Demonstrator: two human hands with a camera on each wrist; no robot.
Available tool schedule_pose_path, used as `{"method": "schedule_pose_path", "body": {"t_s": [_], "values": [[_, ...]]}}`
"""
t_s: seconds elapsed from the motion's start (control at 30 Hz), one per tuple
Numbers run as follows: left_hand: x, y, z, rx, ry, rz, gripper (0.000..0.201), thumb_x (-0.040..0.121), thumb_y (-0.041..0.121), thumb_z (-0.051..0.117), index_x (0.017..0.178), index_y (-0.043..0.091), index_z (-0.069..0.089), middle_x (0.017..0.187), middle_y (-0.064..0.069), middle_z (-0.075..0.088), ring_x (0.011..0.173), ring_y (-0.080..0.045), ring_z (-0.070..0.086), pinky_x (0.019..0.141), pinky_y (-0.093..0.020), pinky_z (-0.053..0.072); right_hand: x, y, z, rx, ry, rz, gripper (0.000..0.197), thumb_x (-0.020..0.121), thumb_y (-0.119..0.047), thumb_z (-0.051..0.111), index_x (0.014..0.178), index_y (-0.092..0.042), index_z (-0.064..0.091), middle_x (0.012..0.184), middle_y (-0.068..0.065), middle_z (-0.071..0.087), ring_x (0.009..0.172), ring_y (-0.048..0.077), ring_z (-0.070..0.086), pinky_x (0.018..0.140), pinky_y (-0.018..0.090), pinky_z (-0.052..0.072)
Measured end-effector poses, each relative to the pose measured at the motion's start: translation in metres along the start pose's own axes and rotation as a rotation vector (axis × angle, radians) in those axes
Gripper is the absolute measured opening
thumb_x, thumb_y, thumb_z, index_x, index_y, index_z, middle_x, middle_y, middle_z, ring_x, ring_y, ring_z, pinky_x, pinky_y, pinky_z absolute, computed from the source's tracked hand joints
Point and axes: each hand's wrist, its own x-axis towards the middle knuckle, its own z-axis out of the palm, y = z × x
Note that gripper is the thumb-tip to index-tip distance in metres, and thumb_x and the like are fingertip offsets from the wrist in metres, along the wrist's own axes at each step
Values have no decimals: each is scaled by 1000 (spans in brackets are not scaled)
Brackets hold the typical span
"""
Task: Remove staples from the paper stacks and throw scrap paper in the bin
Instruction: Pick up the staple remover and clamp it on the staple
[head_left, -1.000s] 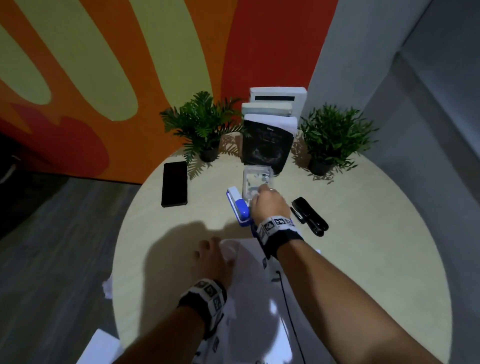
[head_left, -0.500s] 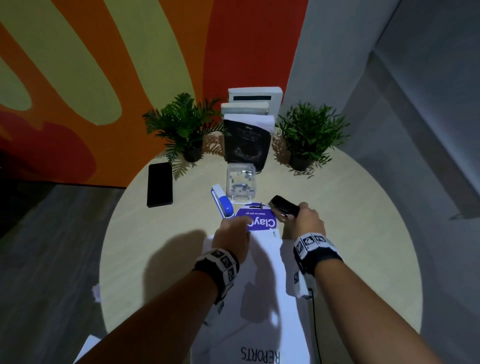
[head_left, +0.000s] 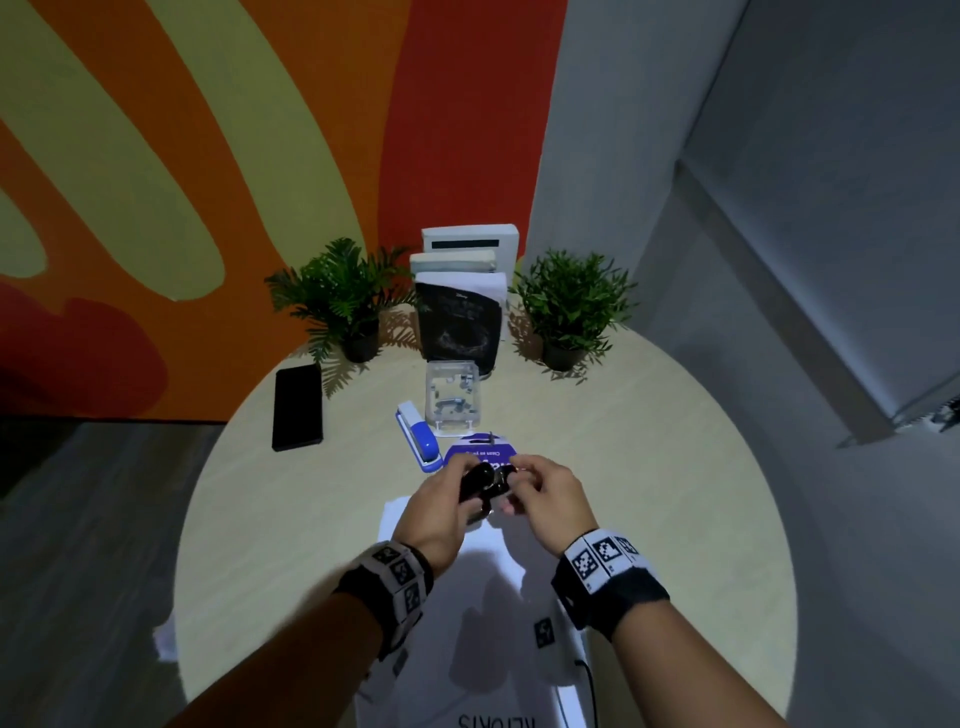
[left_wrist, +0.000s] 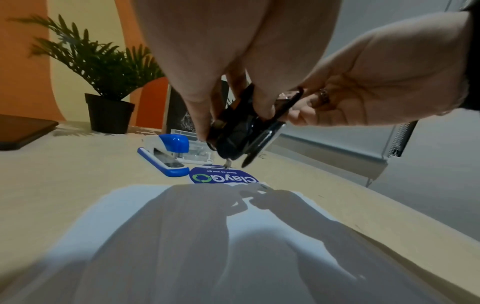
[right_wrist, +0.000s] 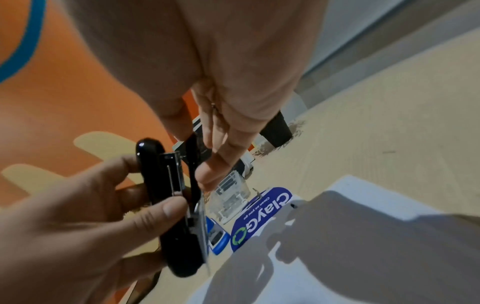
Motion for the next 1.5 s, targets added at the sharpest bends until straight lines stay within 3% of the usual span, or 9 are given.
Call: {"method": "schedule_pose_path", "body": {"t_s": [0.13,0.4,0.5,0.63,0.73,0.83,1.0,1.2,1.5], "values": [[-13,-7,3,-70,60,31,25,97,18,59,116,29,47,92,15,63,86,-2,58,72,-5,39,-6,-10,9,-185,27,-29,32,95,-20,49,69,-9,62,64,7,66,68,24,61,69,31,50],[-24,-23,-12,-260,209,-19,30,96,7,60,112,30,48,105,6,63,96,-9,63,85,-17,48,8,-11,-5,-196,191,150,30,89,-16,52,69,2,64,65,16,68,64,32,65,62,35,53],[-30,-48,-29,-211,260,-84,25,91,5,67,104,21,53,94,0,65,83,-10,59,74,-8,43,12,-11,-18,-72,278,196,29,90,-11,52,68,6,60,63,15,67,59,30,63,53,27,50],[-27,-72,-36,-56,157,-244,19,87,13,72,98,21,58,85,3,68,78,-19,62,67,-16,44,14,-16,-22,136,276,267,24,92,-6,49,77,7,62,58,13,65,41,16,55,40,15,45],[-15,-66,-34,182,-31,-241,42,87,36,69,125,29,53,116,1,68,109,-26,62,92,-32,46,23,-6,-11,201,243,309,28,93,-7,48,77,10,63,59,15,69,51,21,65,63,34,60],[-2,-45,-31,451,-142,-119,69,89,55,59,150,36,31,145,8,51,138,-20,43,122,-46,19,32,0,6,308,187,348,31,96,-6,46,70,3,59,59,18,69,61,30,68,73,45,60],[21,-45,-35,359,-85,-160,41,91,49,61,128,37,50,120,10,64,113,-21,58,92,-37,40,57,-5,22,376,122,370,28,98,-7,44,86,8,64,64,20,68,54,27,62,47,25,52],[39,-70,-45,421,-99,-156,34,87,47,66,118,37,56,101,7,68,95,-21,66,80,-35,51,122,-16,31,-435,84,31,23,93,-20,50,88,-14,71,87,10,69,86,30,62,76,30,50],[56,-84,-38,503,-266,-186,35,93,42,65,125,36,50,117,8,65,105,-21,63,91,-40,51,215,-35,74,-1140,-248,-259,17,91,-27,53,96,-23,68,101,6,67,114,33,46,78,37,43]]}}
